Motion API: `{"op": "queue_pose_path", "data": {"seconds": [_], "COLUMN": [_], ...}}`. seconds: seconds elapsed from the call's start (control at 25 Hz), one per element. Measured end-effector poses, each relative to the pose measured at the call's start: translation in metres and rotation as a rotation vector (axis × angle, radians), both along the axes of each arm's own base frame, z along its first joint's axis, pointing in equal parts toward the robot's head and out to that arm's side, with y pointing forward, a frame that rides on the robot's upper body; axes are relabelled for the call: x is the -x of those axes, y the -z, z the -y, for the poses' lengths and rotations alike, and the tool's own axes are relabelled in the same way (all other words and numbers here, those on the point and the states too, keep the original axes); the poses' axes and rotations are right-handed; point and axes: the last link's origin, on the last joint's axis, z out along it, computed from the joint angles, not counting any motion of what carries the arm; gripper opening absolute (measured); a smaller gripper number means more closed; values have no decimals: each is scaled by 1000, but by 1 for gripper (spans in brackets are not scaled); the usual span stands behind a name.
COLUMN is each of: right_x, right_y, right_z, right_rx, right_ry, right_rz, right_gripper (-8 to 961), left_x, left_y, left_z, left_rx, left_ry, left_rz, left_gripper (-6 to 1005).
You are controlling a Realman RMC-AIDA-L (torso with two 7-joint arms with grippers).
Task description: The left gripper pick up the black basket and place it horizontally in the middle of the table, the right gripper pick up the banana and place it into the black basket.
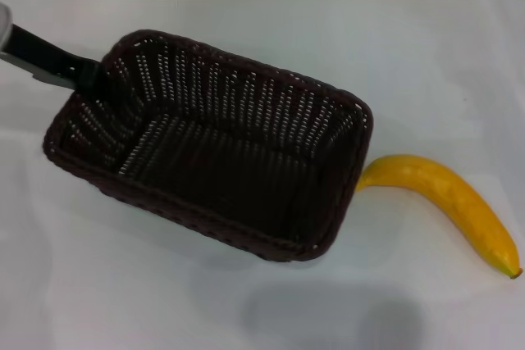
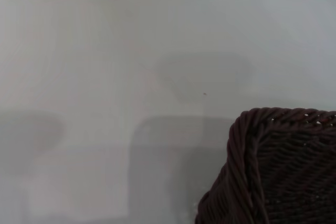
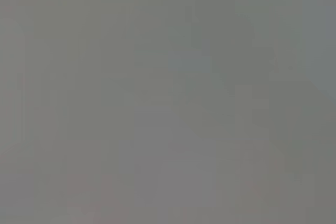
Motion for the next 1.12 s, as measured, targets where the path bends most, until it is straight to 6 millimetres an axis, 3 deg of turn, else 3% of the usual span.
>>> {"op": "queue_pose_path", "data": {"seconds": [0.36, 0.52, 0.8, 1.0, 1.12], "right_x": [0, 0, 2, 4, 3], "right_y": [-1, -3, -9, -12, -12], "right_z": [-1, -2, -5, -8, -11], "right_rx": [-1, -4, -20, -21, -10], "right_ry": [2, 1, -8, -7, 7], "right_rz": [1, 11, 28, 41, 52], "right_gripper": [857, 857, 858, 858, 858], "left_x": [30, 44, 61, 68, 60], "left_y": [-43, -49, -32, -22, -14], "left_z": [18, 31, 42, 30, 22], "left_rx": [-179, -223, -265, -340, -316], "left_ry": [-137, -187, -314, -382, -384], "left_rz": [323, 408, 451, 414, 394], "left_gripper": [150, 154, 162, 167, 170]}}
